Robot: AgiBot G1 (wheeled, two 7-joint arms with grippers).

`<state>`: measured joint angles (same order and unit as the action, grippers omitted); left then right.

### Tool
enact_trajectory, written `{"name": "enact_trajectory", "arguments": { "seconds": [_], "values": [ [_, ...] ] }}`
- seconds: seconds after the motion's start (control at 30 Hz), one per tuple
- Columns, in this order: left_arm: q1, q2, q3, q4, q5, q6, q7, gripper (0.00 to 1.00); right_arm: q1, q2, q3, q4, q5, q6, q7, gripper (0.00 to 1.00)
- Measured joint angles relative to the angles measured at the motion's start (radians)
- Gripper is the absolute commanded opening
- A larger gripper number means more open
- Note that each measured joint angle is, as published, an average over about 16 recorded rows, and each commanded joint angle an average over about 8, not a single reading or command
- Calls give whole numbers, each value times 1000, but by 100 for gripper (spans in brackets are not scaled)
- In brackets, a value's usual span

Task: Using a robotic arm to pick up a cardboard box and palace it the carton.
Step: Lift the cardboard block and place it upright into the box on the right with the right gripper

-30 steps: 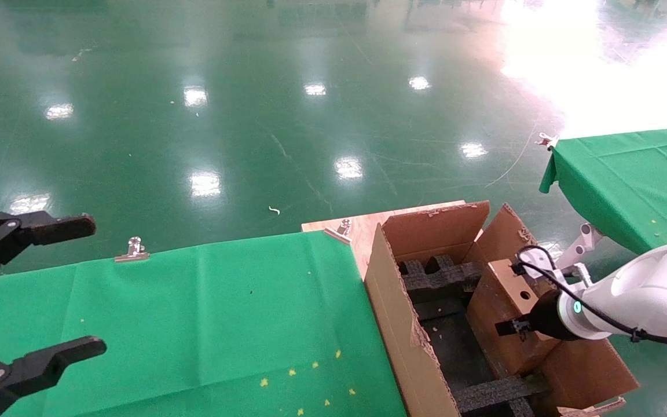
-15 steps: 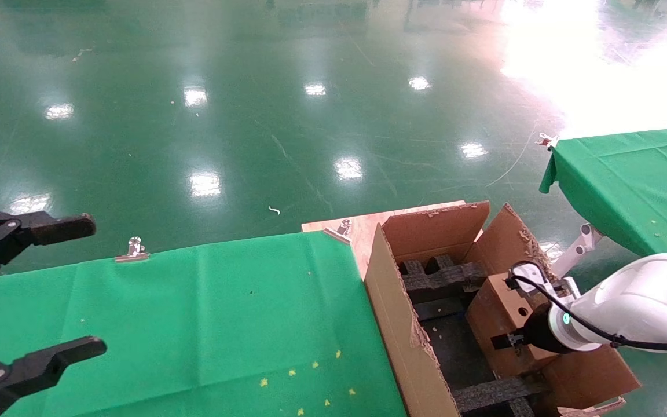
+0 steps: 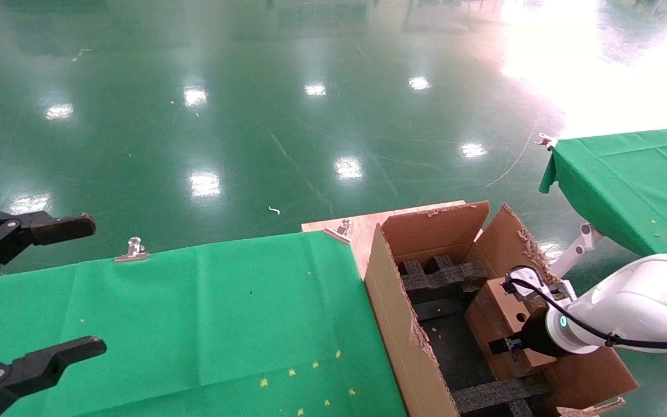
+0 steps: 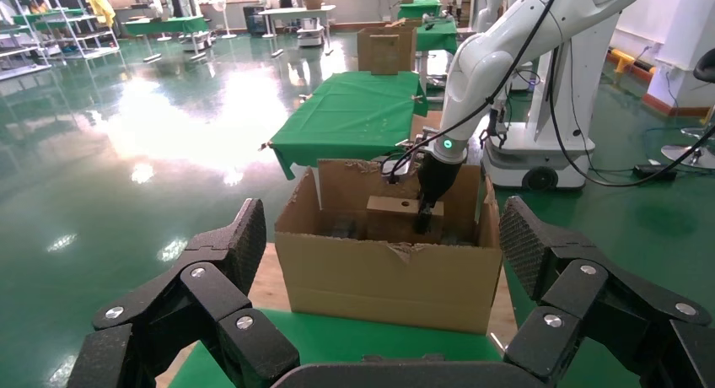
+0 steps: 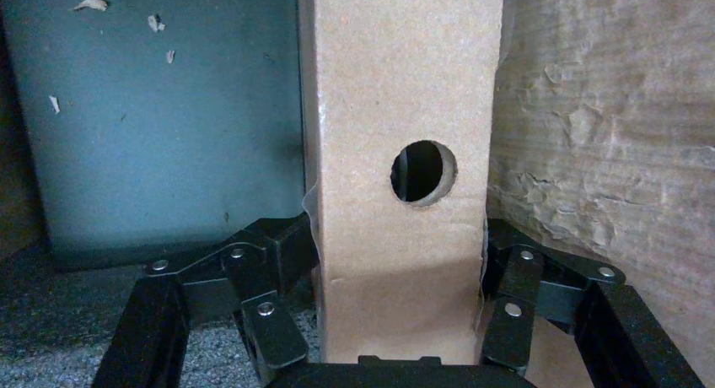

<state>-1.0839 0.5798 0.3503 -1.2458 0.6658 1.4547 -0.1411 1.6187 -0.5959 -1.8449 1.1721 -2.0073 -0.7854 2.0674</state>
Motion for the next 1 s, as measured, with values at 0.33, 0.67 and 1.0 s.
{"name": "enact_trajectory", "arguments": {
  "seconds": [0.33,0.67,1.0],
  "values": [
    [0,0,0,0,0,0,0,100,9,4,1,5,-5,-4,-5,100],
    [0,0,0,0,0,0,0,100,25,16,2,30,-17,-15,-9,100],
    [0,0,0,0,0,0,0,100,87,42,28,75,-38,-23,-1,100]
  ]
}}
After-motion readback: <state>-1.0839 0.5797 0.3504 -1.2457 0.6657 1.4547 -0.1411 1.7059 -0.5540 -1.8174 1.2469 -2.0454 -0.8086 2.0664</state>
